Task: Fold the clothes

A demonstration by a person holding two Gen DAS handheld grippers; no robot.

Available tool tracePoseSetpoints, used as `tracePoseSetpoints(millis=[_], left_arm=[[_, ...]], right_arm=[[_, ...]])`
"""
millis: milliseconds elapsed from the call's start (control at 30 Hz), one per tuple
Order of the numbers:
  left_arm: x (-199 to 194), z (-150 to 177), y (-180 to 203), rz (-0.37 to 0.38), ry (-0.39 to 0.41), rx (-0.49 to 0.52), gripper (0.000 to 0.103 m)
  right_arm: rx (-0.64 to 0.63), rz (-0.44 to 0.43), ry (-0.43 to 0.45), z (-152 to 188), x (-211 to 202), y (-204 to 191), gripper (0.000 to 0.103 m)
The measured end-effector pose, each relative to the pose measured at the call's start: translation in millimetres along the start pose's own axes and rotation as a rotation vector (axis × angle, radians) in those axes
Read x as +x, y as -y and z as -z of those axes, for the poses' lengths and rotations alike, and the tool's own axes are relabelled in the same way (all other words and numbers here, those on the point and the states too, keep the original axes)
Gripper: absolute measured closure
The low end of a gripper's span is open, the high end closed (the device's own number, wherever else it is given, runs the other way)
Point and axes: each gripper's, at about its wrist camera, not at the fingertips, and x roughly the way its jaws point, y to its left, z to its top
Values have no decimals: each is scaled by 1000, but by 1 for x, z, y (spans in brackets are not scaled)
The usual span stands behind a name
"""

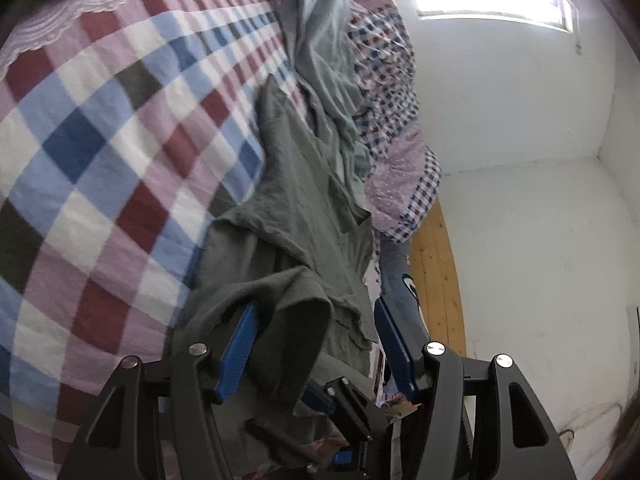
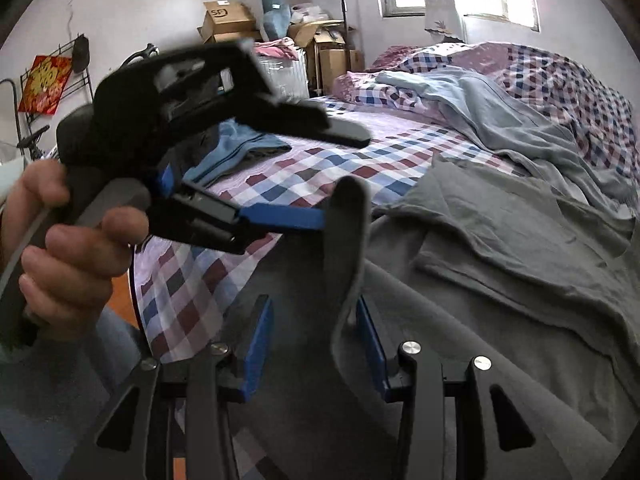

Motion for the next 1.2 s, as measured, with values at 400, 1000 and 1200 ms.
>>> tracePoseSetpoints(millis=[400, 1000, 1200], left_arm=[[7, 1, 3, 0, -41, 12, 40], [-10, -1, -15, -127, 10, -38, 40], [-18, -2, -21, -135, 31, -39, 40]], right_arm=[[-8, 49, 0, 2, 2, 2, 57], [-287, 16, 22, 10, 0, -46, 57], [-339, 18, 6, 16, 5, -54, 57]])
